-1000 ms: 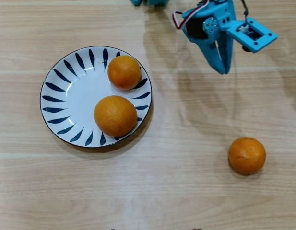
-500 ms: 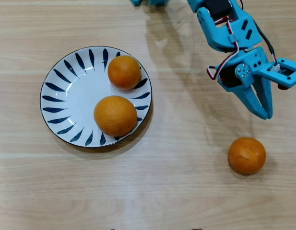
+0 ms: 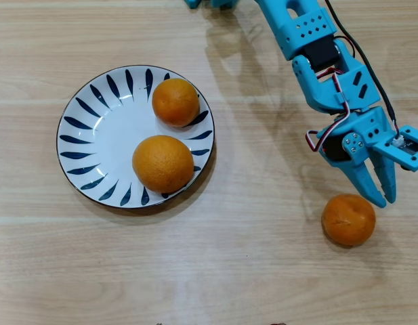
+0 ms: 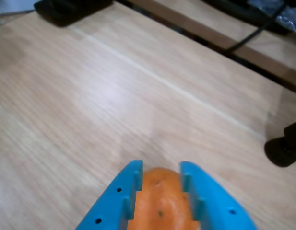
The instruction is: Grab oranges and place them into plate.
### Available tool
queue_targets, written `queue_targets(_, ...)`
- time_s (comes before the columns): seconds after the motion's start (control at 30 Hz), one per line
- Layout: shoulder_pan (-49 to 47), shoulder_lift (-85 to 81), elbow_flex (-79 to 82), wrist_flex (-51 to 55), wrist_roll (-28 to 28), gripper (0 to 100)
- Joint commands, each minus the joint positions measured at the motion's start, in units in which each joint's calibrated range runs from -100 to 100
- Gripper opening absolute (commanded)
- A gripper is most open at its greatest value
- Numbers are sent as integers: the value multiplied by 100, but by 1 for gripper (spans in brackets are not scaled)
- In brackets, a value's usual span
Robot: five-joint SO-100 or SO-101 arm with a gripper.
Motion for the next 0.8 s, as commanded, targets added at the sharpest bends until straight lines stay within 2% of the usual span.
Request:
queue_targets(0.0, -2, -51, -347, -83, -21, 30)
queue_targets(0.1, -74, -34, -347, -83, -68, 39)
queue_targets(0.2, -107, -26, -347, -83, -104, 39)
queue_targets(0.5, -324, 558, -438, 106, -867, 41)
queue_targets(0.77, -308, 980, -673, 72, -888, 42)
